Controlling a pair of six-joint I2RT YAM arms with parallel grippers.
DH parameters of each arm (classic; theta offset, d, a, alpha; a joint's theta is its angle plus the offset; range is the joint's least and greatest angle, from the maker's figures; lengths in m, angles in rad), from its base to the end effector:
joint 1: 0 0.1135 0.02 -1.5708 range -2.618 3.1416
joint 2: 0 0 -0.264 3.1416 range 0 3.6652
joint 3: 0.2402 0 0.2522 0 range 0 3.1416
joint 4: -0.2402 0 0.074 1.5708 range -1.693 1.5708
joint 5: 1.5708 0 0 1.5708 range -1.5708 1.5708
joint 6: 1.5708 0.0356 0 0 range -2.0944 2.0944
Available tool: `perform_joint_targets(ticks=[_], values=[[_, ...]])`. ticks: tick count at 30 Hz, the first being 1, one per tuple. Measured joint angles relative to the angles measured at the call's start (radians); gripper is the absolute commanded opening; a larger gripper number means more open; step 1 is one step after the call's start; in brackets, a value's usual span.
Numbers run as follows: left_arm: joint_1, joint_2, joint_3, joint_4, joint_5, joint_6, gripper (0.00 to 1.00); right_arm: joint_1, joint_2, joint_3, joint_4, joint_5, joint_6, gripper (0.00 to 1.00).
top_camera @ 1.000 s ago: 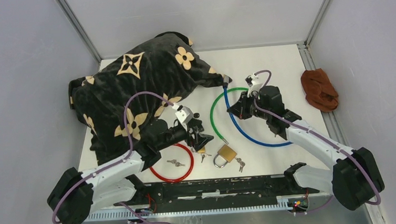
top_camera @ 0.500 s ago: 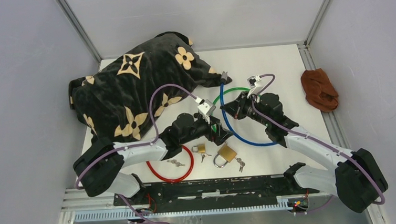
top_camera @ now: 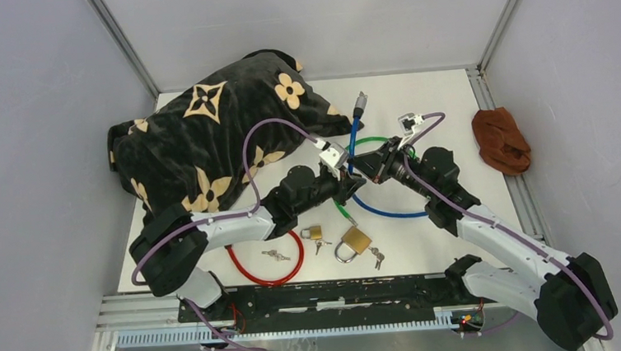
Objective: Lock with the key
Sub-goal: Pick up the lock from the center of the board.
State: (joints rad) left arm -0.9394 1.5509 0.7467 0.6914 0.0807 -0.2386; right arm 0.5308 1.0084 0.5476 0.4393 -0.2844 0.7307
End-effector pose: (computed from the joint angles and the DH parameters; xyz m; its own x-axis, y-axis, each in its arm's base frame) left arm 0.1964 -0.2735 0.2303 -0.2659 -0.0355 -0.9634 0.8120 0.5303 -0.2437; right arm 0.1963 0.1268 0.2793 -0.4995 0.4496 -0.7405 -0.5296 0.5180 0.6717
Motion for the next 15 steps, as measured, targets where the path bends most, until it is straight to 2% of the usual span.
perform_joint_targets(ticks=[4, 6, 11, 15], values=[[0.006, -0.053, -0.009, -0.051, 0.057, 0.057, 0.02, -0.065, -0.064, 0.032, -0.111, -0.114, -0.101, 0.52], [0.028, -0.108, -0.013, -0.119, 0.101, 0.09, 0.02, -0.111, -0.096, 0.105, -0.256, -0.169, -0.223, 0.62], [0.111, -0.231, 0.016, -0.373, 0.285, 0.254, 0.02, -0.155, -0.093, 0.499, -0.753, -0.24, -0.617, 0.65], [0.131, -0.251, 0.11, -0.638, 0.404, 0.422, 0.02, -0.137, -0.06, 0.738, -0.997, -0.257, -0.83, 0.64]])
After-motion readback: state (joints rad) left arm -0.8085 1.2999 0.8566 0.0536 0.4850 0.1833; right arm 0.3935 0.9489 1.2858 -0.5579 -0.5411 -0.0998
